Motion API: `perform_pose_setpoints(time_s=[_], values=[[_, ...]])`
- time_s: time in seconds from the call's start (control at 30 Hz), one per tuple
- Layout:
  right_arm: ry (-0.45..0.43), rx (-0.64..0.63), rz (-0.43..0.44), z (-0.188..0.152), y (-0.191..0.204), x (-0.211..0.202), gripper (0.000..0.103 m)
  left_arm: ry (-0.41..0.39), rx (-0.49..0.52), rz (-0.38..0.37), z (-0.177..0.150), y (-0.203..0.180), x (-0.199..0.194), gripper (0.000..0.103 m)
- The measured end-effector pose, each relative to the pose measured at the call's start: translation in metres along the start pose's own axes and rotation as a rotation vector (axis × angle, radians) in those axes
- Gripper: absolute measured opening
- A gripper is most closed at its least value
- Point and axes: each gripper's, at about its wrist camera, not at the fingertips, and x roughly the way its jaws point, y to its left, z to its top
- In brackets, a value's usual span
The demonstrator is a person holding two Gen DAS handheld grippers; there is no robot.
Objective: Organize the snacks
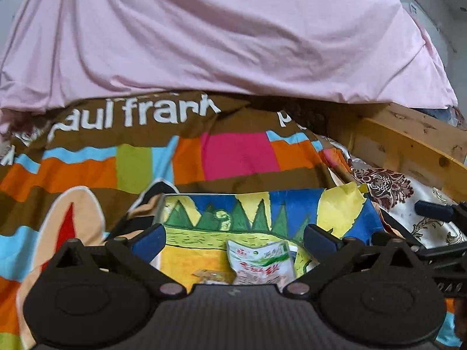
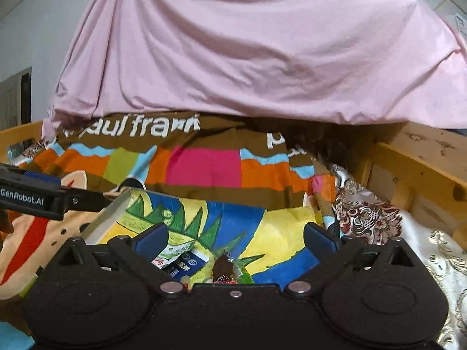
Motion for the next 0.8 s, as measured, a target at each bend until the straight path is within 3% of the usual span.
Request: perform_pose_setpoints(time_s=[0.3, 0.8], values=[[-0.042, 0.017, 0.026, 0.005, 0.010, -0.043, 0.102, -0.093, -0.051, 0.071, -0.010, 0.009, -0.056, 0.102], [-0.083, 0.029, 0.061, 0.000, 0.042, -0.115, 0.102, -0.174, -0.141, 0.154, -0.040, 0.036, -0.134, 0.103]])
